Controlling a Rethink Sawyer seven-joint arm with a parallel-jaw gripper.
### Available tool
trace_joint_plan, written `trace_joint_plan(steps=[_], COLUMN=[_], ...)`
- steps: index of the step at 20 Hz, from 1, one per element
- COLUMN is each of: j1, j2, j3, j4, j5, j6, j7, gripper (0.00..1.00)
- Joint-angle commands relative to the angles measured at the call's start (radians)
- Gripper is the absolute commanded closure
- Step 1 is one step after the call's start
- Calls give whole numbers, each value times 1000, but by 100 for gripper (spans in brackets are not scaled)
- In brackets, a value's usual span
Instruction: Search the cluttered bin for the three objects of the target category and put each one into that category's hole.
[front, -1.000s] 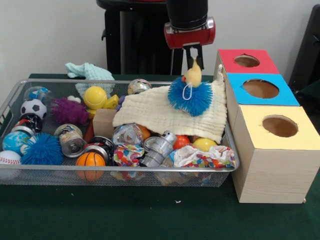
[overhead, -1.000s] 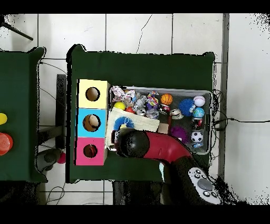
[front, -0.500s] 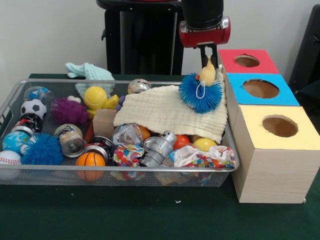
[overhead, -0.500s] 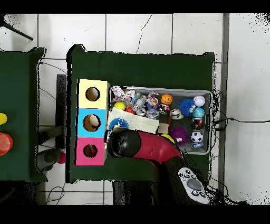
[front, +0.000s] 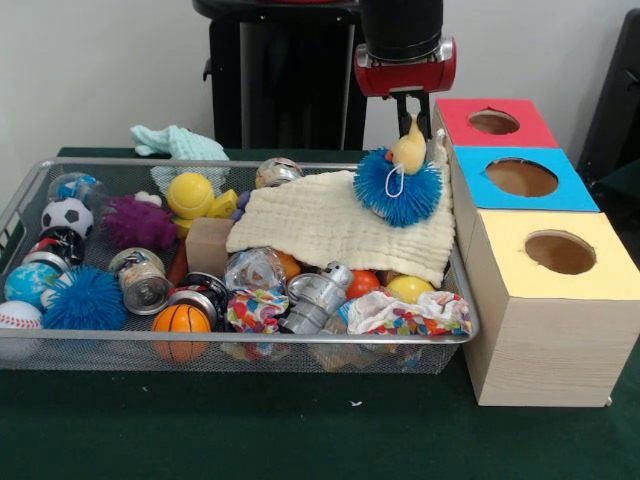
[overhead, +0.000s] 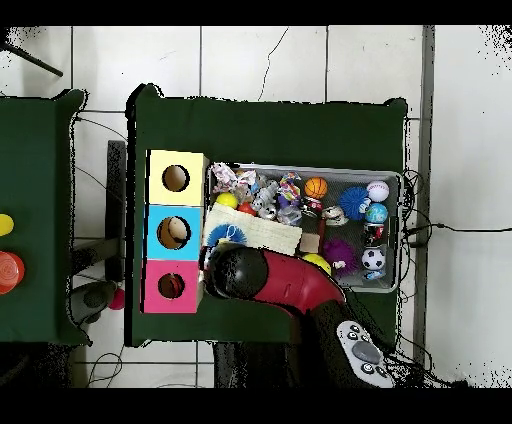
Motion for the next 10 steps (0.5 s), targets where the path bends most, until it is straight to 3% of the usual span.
trace_joint_plan(steps=[1,5,10], j1=[31,83,111], j2=[40,25,19], j3=[-38,-77,-69], j4=[43,53,67], j5=[67,93,164], j6=[-49,-51,-60], j7=[275,314,330], gripper=[100,100,100])
